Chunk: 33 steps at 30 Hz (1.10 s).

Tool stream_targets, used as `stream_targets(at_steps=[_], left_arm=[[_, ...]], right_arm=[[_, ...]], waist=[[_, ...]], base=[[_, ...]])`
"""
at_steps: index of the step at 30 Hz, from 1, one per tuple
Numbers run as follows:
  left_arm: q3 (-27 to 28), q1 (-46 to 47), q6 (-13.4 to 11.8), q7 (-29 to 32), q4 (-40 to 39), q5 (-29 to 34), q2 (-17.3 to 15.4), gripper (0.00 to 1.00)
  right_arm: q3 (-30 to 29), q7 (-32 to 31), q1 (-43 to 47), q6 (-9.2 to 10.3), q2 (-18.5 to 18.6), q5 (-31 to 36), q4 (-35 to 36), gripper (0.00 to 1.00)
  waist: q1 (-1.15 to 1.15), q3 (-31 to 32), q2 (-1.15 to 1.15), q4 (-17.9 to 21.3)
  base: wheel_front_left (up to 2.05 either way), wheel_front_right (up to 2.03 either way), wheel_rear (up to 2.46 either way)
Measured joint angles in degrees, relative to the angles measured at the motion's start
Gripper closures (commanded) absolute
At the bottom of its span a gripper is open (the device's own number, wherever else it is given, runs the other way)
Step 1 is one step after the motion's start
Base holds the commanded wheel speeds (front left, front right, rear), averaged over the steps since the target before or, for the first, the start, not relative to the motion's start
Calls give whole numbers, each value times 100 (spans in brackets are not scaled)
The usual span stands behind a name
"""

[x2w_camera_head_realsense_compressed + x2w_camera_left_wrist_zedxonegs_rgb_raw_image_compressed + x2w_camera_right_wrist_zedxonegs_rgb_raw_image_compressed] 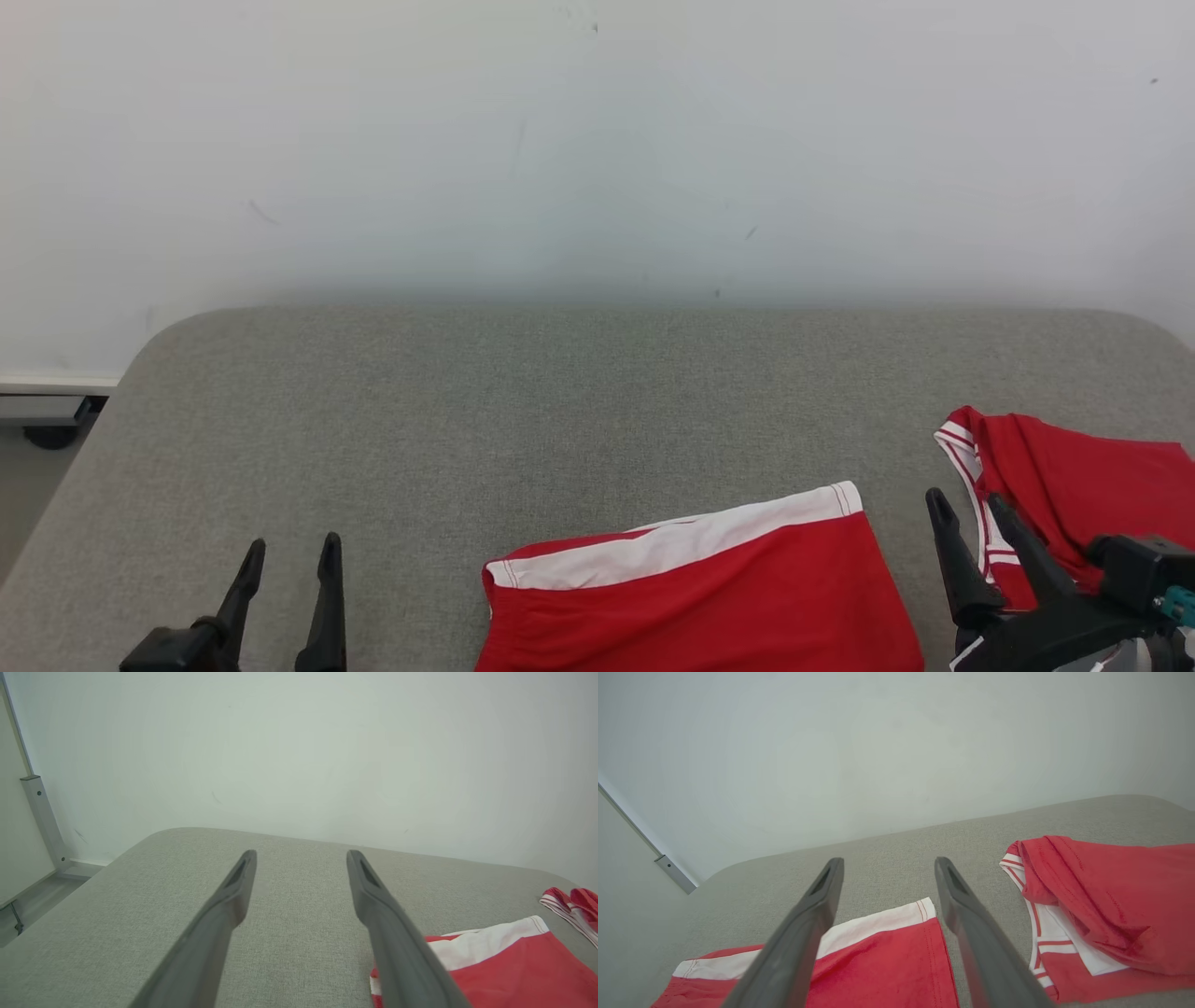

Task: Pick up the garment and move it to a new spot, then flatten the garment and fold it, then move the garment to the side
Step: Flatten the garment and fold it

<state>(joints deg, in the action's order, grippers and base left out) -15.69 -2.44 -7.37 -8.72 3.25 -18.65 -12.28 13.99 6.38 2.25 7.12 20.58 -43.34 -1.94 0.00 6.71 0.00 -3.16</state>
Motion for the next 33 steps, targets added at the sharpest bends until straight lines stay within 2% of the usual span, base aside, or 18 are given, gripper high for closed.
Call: stream_targets(at_steps=[11, 22, 30, 33], left_arm=[[79, -231, 0, 45, 136, 108, 66, 0], [-16, -231, 0, 166, 134, 257, 105, 0], [-38, -229, 0, 214, 121, 293, 134, 0], [-51, -222, 0, 250, 108, 301, 135, 0]], right_arm=[[-200, 409, 202, 0, 4, 53, -261, 0], [-177, 527, 203, -9, -30, 57, -355, 0], [-235, 535, 171, -66, -13, 53, -367, 0], [-148, 232, 19, -65, 12, 30, -457, 0]], waist=[[0, 12, 0, 181], [0, -56, 0, 199], [0, -99, 0, 152], [0, -111, 0, 139]], base=[[0, 0, 0], [0, 0, 0], [0, 0, 0], [0, 0, 0]])
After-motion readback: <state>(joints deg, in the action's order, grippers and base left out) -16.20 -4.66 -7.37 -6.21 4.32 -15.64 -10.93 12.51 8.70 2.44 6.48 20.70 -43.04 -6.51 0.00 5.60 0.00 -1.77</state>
